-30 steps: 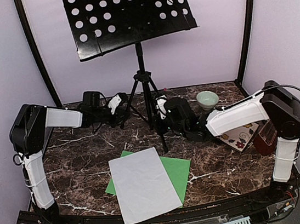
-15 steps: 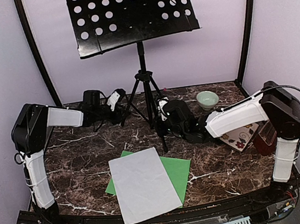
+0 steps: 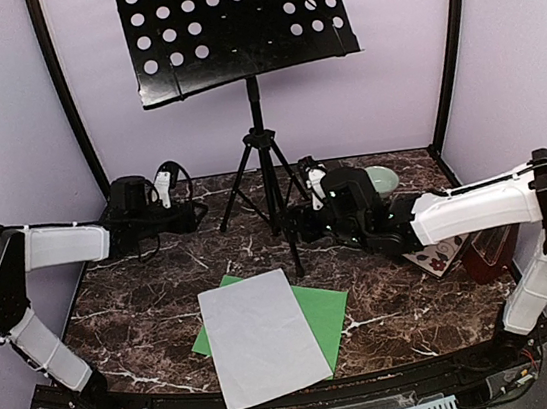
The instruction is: Set up the instrument practice props
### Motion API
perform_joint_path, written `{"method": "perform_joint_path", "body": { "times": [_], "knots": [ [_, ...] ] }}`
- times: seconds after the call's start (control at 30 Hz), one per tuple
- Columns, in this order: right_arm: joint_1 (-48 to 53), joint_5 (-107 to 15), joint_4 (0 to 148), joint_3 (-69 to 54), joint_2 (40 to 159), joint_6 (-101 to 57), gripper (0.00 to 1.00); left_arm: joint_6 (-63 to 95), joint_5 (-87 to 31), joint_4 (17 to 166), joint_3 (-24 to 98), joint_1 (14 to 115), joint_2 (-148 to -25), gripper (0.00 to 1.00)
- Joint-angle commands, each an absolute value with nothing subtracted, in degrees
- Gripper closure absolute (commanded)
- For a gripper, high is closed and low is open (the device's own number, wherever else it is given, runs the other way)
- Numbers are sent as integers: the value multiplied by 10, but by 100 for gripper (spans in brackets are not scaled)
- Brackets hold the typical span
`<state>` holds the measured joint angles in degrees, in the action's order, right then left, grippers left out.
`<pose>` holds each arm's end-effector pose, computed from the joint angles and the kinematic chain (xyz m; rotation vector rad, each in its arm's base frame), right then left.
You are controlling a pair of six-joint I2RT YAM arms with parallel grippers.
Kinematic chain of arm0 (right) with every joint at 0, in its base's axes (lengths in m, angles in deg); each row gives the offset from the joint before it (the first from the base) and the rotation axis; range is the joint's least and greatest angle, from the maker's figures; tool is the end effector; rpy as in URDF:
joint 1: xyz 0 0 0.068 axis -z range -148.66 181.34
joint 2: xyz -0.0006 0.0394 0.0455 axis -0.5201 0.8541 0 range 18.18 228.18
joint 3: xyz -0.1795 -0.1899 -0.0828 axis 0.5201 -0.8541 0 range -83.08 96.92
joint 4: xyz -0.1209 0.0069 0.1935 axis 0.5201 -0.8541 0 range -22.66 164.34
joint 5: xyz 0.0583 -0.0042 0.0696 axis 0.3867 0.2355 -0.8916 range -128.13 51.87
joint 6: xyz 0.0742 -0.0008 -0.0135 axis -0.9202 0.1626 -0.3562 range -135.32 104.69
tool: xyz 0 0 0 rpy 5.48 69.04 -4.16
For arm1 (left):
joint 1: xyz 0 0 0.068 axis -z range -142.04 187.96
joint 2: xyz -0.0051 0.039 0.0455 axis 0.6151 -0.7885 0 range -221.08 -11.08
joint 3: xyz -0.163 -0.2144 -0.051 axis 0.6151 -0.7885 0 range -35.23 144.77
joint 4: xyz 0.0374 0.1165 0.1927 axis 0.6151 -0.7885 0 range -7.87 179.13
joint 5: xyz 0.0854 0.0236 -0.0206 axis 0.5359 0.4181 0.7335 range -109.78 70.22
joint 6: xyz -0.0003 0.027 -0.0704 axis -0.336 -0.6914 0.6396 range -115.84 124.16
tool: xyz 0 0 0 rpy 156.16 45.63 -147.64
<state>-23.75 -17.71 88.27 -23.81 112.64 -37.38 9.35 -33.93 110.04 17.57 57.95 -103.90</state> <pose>0.2303 0.2912 0.2580 -0.3227 1.9309 0.5550 0.3330 -0.1377 0.2455 0.4159 1.8842 -0.5310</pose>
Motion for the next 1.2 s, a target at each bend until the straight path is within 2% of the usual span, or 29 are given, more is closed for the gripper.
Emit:
{"method": "perform_joint_path", "body": {
  "times": [0.0,0.1,0.2,0.5,0.7,0.97,1.17],
  "knots": [
    [-242,-262,876,-297,1074,-352,3,230,-359,1015,90,580,-962,28],
    [-243,-340,893,-329,1066,-357,2,286,-392,1010,22,583,-912,29],
    [-249,-395,885,-322,1089,-366,8,340,-412,1010,-48,587,-855,28],
    [-303,-414,883,-276,1205,-377,15,478,-389,922,-144,597,-719,24],
    [-313,-403,872,-244,1274,-383,32,519,-372,877,-171,622,-653,23],
    [-320,-363,830,-198,1340,-387,68,566,-366,901,-184,659,-689,27],
    [-323,-344,795,-146,1398,-382,77,600,-364,957,-184,675,-765,29]
  ]
}}
